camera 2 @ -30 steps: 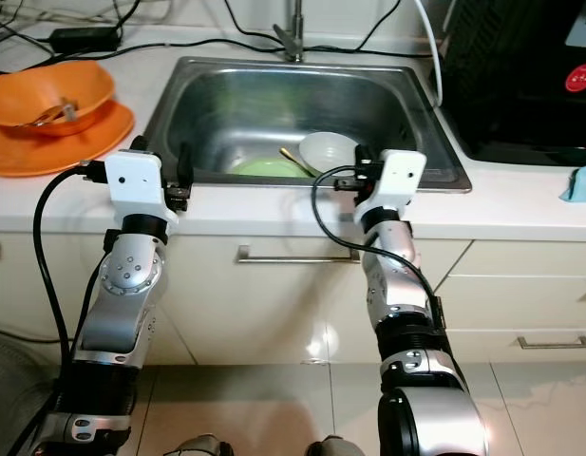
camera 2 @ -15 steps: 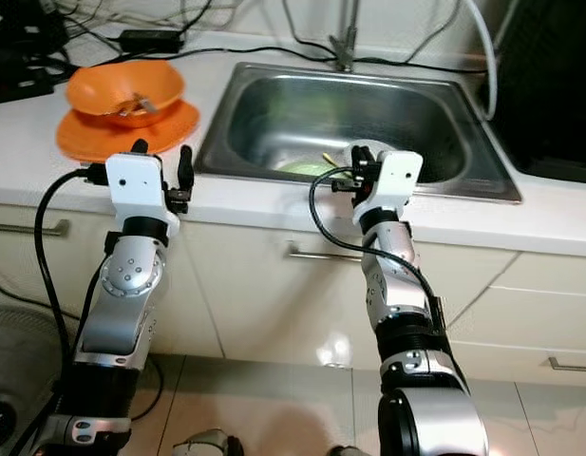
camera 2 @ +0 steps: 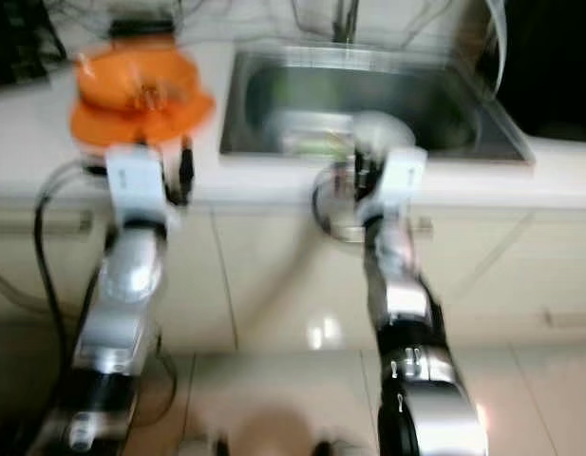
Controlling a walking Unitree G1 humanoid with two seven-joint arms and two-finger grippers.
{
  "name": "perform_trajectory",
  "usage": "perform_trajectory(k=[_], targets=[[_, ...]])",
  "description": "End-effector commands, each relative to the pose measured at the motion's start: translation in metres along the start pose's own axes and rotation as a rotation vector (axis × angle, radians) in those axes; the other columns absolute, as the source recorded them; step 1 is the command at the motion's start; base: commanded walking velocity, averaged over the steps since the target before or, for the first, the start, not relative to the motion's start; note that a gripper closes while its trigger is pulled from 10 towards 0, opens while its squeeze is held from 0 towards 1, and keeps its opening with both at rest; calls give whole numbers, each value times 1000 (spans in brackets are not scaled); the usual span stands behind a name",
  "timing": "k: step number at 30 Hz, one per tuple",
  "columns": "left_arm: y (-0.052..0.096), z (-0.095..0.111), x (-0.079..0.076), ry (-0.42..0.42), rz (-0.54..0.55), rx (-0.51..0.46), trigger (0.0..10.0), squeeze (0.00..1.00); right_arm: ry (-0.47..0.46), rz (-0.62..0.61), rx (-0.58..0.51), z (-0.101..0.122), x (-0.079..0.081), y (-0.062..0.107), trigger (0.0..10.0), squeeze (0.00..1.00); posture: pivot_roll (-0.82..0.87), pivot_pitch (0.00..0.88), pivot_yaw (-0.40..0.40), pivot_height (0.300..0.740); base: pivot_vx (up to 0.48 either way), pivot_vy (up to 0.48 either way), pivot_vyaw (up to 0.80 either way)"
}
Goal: Kitchen organization
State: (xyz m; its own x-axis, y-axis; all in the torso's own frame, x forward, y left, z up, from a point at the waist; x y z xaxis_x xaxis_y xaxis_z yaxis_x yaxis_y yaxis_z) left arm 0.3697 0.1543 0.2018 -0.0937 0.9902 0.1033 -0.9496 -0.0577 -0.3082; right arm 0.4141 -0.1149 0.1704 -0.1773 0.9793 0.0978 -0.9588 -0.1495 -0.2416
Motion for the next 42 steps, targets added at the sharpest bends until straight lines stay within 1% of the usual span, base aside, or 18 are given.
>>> perform_trajectory(k=[1, 13, 30, 34, 39, 42], targets=[[1, 1, -8, 4, -15, -1, 10000, 0, -1, -12, -3, 2, -7, 0, 10000, 0, 41, 79, -31, 732, 0, 0, 0], [-1, 10, -7, -21, -13, -37, 10000, 0, -4, -3, -11, 3, -4, 0, 10000, 0, 41, 78, -28, 732, 0, 0, 0], [-1, 12, -7, -42, -19, -48, 10000, 0, -10, 0, -18, 4, -2, 0, 10000, 0, 46, 76, -28, 732, 307, 0, 0], [-1, 13, -8, -45, -23, -49, 10000, 0, -41, -1, -21, 5, -2, 0, 10000, 0, 46, 77, -27, 732, 266, 0, 0], [-1, 13, -8, -47, -25, -50, 10000, 0, -40, 6, -40, 8, -1, -1, 10000, 0, 47, 76, -28, 732, 269, 0, -700], [-1, 14, -9, -45, -28, -55, 10000, 0, -33, 8, -47, 9, 0, -1, 10000, 0, 47, 76, -29, 732, 181, 0, 0]])
Point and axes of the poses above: a point about 5 cm out from each wrist's last joint towards the gripper, its own y axis pointing back from the gripper into the wrist, its own z axis along the axis of the wrist's last joint, x = y × z, the point moved 5 cm from there along -y, pointing out of the wrist towards the gripper, and after that the axes turned 4 degrees about y, right-handed, at the moved point
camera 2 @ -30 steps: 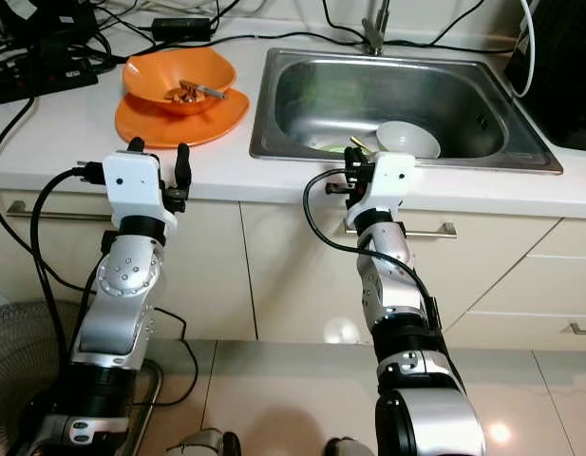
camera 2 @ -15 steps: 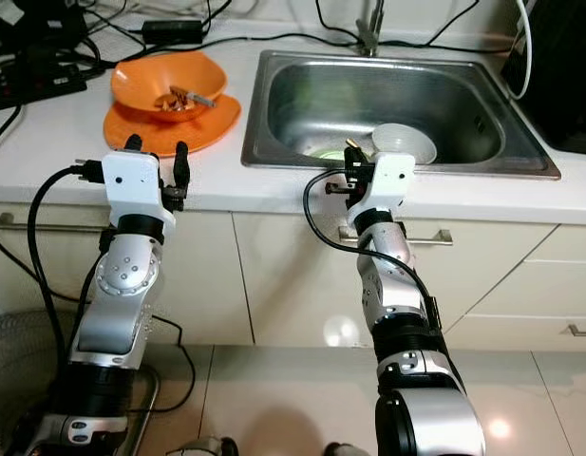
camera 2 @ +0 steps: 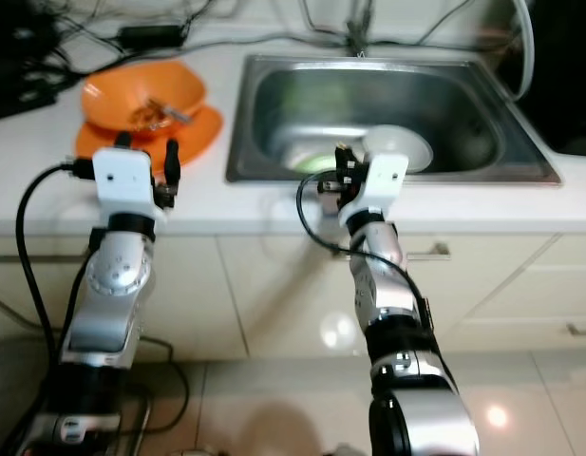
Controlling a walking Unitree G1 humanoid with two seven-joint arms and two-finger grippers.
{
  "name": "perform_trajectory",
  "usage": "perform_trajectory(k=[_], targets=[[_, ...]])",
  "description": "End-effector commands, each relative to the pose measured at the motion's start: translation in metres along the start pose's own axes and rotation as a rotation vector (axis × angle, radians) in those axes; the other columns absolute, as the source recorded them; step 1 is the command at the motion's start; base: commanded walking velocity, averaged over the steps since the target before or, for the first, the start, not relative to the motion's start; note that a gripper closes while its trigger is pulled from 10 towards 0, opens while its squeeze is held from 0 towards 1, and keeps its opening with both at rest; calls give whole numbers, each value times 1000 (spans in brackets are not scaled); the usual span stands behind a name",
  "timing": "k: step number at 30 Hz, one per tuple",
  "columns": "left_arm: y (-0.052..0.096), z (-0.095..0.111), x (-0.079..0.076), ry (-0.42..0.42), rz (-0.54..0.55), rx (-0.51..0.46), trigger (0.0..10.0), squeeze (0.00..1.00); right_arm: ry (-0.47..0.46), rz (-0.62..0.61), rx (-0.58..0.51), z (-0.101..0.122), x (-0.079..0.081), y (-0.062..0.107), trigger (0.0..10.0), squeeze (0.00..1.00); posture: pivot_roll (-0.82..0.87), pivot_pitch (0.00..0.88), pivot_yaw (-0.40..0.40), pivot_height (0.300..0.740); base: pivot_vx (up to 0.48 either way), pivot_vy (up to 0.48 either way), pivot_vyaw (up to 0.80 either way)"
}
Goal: Kitchen organization
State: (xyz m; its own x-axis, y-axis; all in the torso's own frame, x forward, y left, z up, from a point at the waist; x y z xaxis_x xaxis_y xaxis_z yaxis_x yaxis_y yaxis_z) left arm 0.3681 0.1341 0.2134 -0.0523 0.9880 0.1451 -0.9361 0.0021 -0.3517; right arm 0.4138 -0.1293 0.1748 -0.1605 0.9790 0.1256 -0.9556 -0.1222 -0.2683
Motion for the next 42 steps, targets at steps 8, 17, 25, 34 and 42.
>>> perform_trajectory(k=[8, 17, 25, 34, 42], targets=[[2, 2, 8, -19, 17, -16, 10000, 0, -13, 32, -22, 4, 13, -2, 10000, 0, 47, 76, -29, 732, 0, 0, 0], [1, 5, 8, -41, 12, -24, 10000, 0, -12, 39, -23, 4, 15, -2, 10000, 0, 48, 76, -30, 732, 0, 0, 0], [-1, 6, 8, -73, 8, -25, 10000, 0, -9, 44, -17, 2, 16, -2, 10000, 0, 46, 75, -27, 732, 0, 0, 0], [-1, 4, 8, -80, 8, -17, 10000, 0, -6, 47, -27, 3, 18, -1, 10000, 0, 48, 76, -29, 732, 0, 0, 356], [-1, 4, 8, -81, 8, -16, 10000, 0, -5, 35, -22, 3, 14, -2, 10000, 0, 47, 75, -28, 732, 30, 0, 0]])
Point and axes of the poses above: a point about 5 cm out from each wrist's last joint towards the gripper, its own y axis pointing back from the gripper into the wrist, its own z axis along the axis of the wrist's last joint, x = y × z, the point moved 5 cm from there along -y, pointing out of the wrist towards the gripper, and after that the axes turned 4 degrees about y, right-handed, at the moved point
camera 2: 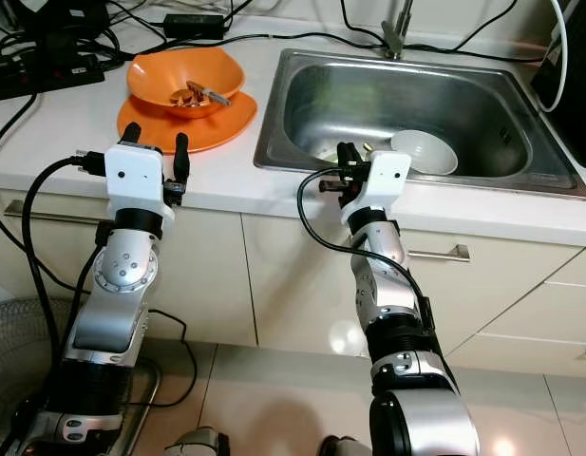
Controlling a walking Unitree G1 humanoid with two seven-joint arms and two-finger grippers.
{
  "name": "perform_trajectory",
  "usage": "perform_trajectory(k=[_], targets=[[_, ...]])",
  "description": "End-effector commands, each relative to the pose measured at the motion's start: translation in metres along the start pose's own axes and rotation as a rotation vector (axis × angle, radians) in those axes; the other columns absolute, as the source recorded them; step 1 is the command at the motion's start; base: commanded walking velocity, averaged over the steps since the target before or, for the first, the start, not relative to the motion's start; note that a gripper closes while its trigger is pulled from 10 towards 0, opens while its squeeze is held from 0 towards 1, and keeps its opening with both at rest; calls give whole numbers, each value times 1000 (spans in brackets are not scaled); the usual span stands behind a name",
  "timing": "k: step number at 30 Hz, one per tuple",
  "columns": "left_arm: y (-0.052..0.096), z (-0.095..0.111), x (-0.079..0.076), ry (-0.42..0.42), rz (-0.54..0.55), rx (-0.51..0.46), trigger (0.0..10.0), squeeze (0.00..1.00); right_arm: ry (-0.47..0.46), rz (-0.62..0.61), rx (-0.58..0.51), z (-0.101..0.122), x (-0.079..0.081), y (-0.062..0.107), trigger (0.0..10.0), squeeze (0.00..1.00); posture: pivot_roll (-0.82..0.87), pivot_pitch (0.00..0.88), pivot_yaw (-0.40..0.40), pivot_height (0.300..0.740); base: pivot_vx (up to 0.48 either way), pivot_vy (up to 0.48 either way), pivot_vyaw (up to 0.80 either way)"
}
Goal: Kitchen organization
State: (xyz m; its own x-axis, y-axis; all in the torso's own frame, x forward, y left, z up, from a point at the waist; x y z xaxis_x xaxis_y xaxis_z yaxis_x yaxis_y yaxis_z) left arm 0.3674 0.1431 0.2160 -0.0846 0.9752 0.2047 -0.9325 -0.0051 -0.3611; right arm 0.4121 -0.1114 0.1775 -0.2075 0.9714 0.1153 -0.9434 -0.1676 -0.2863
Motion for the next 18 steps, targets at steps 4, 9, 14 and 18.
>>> perform_trajectory(k=[4, 9, 14, 18], targets=[[0, 3, -2, -12, -3, -7, 10000, 0, -4, -13, -8, 2, -4, 0, 10000, 0, 48, 75, -29, 732, 240, 0, 0], [0, 3, -2, -13, -5, -8, 10000, 0, -30, -13, -5, 2, -3, -1, 10000, 0, 49, 76, -29, 732, 271, 0, -320], [0, 3, -2, -12, -3, -8, 10000, 0, -18, -7, -18, 4, -2, -1, 10000, 0, 49, 76, -29, 732, 289, 0, -320], [-1, 3, -2, -11, -3, -8, 10000, 0, -20, -11, -20, 4, -3, -1, 10000, 0, 48, 74, -29, 732, 293, 0, 0]])
Point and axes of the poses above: a point about 5 cm out from each wrist's last joint towards the gripper, its own y axis pointing back from the gripper into the wrist, its own z axis along the axis of the wrist's last joint, x = y × z, the point moved 5 cm from there along -y, pointing out of the wrist towards the gripper, and after that the axes turned 4 degrees about y, right-handed, at the moved point
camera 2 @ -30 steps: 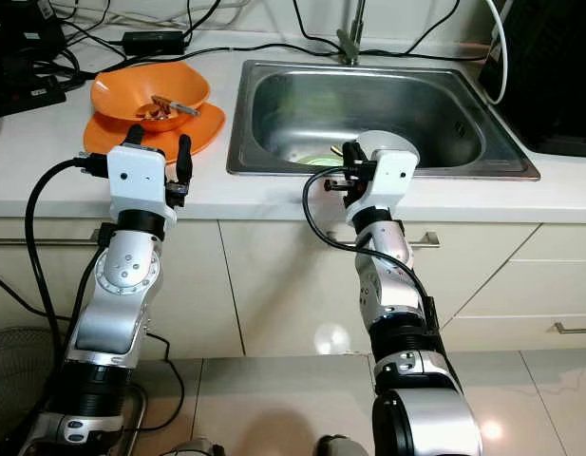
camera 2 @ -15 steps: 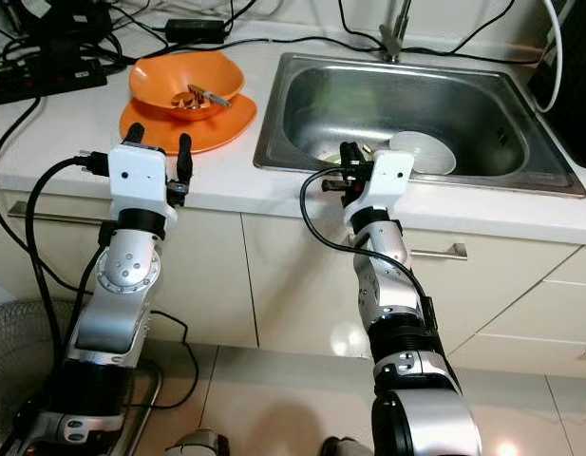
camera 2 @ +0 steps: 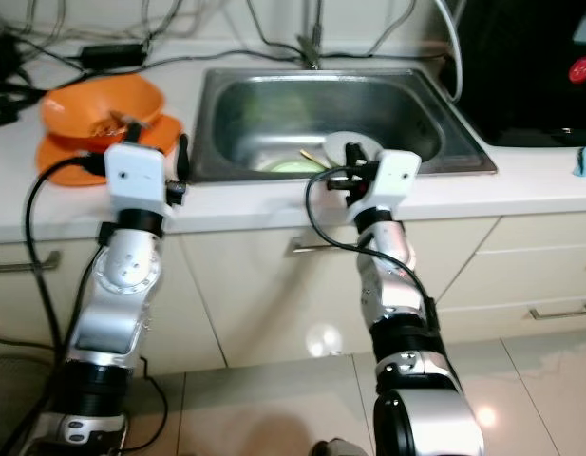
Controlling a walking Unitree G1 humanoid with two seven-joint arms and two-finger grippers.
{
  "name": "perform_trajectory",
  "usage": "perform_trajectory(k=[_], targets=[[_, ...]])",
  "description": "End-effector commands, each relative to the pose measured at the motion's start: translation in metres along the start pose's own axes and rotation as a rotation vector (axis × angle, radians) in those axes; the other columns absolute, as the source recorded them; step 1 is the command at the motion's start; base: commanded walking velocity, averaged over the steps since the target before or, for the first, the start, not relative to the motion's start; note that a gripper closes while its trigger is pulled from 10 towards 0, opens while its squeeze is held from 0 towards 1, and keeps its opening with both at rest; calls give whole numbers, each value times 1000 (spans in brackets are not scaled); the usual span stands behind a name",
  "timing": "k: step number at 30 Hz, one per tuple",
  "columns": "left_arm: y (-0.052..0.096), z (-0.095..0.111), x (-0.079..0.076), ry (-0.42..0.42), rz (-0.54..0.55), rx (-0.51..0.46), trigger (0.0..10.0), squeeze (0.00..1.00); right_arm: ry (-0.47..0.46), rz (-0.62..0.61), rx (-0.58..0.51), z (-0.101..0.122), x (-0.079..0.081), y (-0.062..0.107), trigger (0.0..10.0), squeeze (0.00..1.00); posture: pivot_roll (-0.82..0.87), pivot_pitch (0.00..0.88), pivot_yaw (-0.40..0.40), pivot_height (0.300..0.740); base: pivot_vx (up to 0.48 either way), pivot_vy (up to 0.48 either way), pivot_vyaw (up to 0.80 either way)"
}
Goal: Kitchen organization
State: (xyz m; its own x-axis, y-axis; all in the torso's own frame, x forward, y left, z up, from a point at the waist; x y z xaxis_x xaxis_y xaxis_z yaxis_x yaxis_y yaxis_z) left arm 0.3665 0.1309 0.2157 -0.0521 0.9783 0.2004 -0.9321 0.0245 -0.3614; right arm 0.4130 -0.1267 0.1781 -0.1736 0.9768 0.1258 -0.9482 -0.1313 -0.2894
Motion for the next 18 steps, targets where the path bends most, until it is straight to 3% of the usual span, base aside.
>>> perform_trajectory(k=[1, 8, 15, 18], targets=[[-1, 1, 10, -28, 26, -2, 10000, 0, -20, 25, -11, 1, 12, -2, 10000, 0, 49, 73, -30, 732, 292, 0, 0], [-1, 2, 10, -26, 26, -8, 10000, 0, 6, 39, -17, 2, 14, -2, 10000, 0, 49, 73, -30, 732, 292, 0, 0], [-1, 6, 8, -19, 16, -27, 10000, 0, 6, 52, -21, 3, 17, -1, 10000, 0, 49, 74, -30, 732, 206, 0, 800], [0, 9, 5, -16, 8, -44, 10000, 0, -13, 37, -25, 3, 14, -1, 10000, 0, 47, 73, -29, 732, 0, 0, 0]])
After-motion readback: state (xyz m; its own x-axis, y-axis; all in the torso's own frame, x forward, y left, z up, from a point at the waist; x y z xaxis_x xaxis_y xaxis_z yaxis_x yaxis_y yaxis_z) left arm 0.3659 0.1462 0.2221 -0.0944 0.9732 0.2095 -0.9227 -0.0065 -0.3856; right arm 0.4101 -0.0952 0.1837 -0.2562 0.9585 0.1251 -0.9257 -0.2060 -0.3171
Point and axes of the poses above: a point about 5 cm out from each wrist's last joint towards the gripper, its own y axis pointing back from the gripper into the wrist, its own z axis along the axis of the wrist's last joint, x = y × z, the point moved 5 cm from there along -y, pointing out of the wrist towards the gripper, and after that the axes turned 4 degrees about y, right-handed, at the moved point
